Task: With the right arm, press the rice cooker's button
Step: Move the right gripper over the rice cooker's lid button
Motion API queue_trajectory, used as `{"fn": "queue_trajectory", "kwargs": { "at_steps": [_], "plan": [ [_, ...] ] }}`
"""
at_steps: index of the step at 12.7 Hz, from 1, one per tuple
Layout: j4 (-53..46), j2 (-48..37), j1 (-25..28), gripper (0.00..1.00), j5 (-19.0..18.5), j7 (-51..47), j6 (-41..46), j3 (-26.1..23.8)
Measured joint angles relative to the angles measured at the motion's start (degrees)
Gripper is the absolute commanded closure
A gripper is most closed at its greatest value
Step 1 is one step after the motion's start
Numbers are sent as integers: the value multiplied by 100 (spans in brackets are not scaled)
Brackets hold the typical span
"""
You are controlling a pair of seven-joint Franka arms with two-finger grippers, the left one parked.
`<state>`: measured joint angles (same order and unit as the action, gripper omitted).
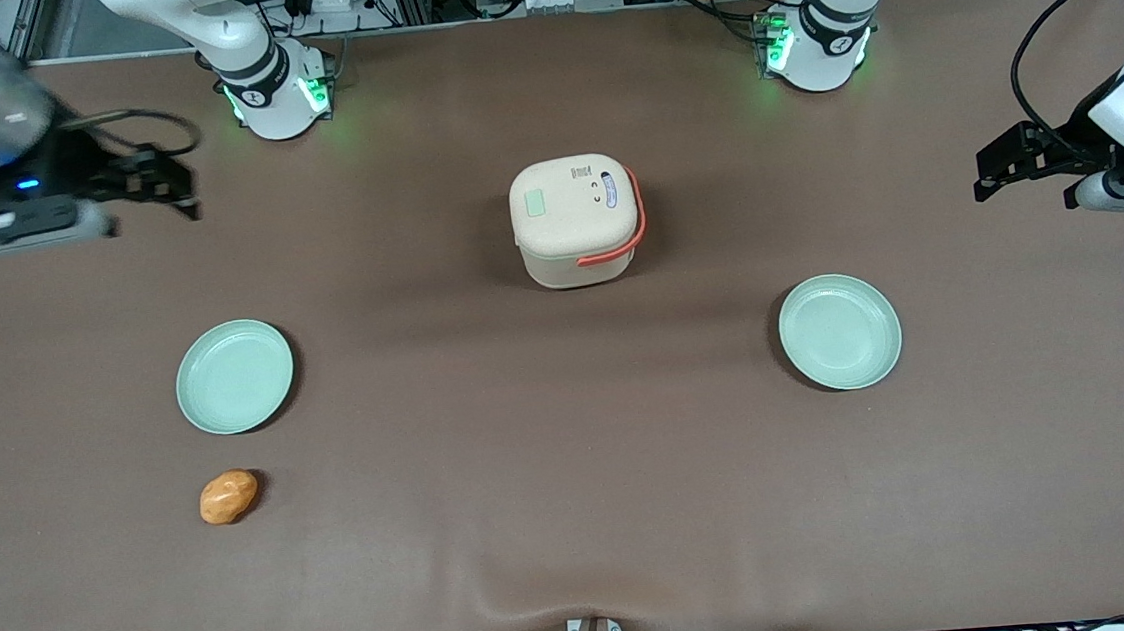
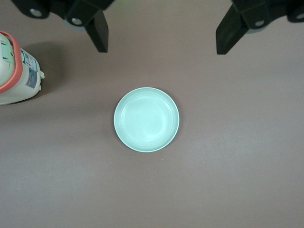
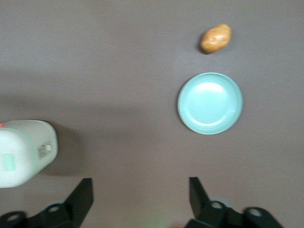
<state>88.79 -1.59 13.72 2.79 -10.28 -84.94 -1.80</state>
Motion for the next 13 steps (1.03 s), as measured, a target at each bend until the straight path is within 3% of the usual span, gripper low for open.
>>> {"fn": "queue_trajectory", "kwargs": {
  "at_steps": [4,5,13],
  "plan": [
    [143,299,612,93,13,-1230,-91,-535],
    [176,431,713,99,14,-1422,-127,-666],
    [478,1504,1501,100,17,-2671,-1433,-1273]
  ]
}}
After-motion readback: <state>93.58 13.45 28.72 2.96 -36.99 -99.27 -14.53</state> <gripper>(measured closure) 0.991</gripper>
